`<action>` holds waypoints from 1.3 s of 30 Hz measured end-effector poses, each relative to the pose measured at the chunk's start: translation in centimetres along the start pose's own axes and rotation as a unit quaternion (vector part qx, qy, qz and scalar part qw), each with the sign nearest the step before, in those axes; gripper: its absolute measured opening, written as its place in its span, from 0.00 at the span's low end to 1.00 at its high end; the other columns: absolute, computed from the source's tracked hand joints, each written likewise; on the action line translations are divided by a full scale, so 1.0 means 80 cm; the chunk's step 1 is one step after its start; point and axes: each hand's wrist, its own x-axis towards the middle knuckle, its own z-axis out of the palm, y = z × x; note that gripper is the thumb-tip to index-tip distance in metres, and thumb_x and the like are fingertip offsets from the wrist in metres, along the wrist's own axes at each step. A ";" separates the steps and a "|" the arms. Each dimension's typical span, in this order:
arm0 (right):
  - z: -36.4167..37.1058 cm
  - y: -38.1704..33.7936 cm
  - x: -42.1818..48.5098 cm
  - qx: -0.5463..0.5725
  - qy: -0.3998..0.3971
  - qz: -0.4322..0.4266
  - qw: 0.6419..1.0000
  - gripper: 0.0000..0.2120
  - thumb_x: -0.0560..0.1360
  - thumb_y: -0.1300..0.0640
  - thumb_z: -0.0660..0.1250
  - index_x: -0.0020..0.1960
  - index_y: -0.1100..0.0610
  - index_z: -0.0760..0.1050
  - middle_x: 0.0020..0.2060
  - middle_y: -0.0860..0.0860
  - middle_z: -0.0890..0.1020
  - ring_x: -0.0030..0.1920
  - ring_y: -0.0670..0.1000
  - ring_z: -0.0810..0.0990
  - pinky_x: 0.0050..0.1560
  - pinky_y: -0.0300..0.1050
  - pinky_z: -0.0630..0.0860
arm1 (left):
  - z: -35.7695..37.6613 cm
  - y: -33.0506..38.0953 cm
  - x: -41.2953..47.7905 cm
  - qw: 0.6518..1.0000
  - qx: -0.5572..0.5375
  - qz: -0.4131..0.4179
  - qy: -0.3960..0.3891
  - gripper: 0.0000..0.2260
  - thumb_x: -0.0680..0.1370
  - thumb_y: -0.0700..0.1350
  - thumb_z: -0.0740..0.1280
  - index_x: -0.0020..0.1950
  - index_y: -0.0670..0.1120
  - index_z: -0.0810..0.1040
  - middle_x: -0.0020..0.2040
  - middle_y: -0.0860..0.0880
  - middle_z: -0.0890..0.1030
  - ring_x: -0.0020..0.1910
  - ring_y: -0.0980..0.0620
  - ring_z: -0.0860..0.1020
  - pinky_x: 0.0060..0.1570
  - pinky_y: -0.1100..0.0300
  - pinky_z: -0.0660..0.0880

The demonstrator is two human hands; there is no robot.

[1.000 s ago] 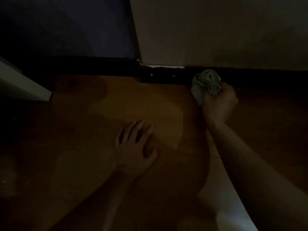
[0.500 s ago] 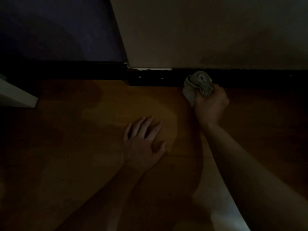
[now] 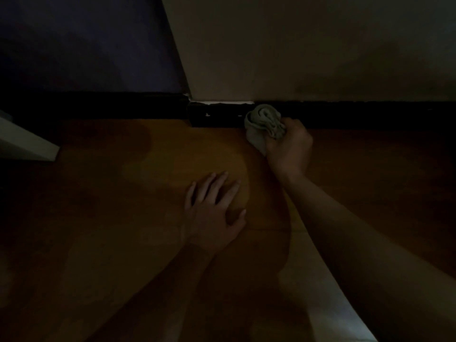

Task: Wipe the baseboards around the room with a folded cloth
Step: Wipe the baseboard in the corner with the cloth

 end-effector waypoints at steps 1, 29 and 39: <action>-0.003 0.007 0.002 -0.001 0.015 0.006 1.000 0.09 0.72 0.56 0.68 0.49 0.60 0.79 0.48 0.57 0.80 0.48 0.57 0.79 0.41 0.44 0.72 | 0.000 0.000 0.000 1.000 -0.002 0.000 0.001 0.27 0.75 0.63 0.63 0.74 0.59 0.72 0.77 0.53 0.68 0.77 0.49 0.64 0.75 0.42 0.57; -0.035 0.058 0.014 0.024 0.061 0.044 0.997 0.09 0.71 0.54 0.69 0.47 0.59 0.79 0.46 0.56 0.81 0.45 0.54 0.79 0.42 0.42 0.72 | -0.011 0.008 0.002 1.000 0.003 -0.005 -0.023 0.27 0.76 0.62 0.60 0.74 0.56 0.72 0.77 0.50 0.69 0.76 0.46 0.66 0.73 0.38 0.60; -0.026 0.042 0.011 0.028 0.065 0.040 0.997 0.10 0.70 0.54 0.69 0.48 0.59 0.80 0.46 0.56 0.80 0.45 0.53 0.79 0.41 0.40 0.68 | -0.002 0.003 0.001 1.000 0.022 0.008 0.003 0.27 0.76 0.61 0.64 0.74 0.57 0.72 0.76 0.51 0.70 0.76 0.46 0.66 0.73 0.39 0.60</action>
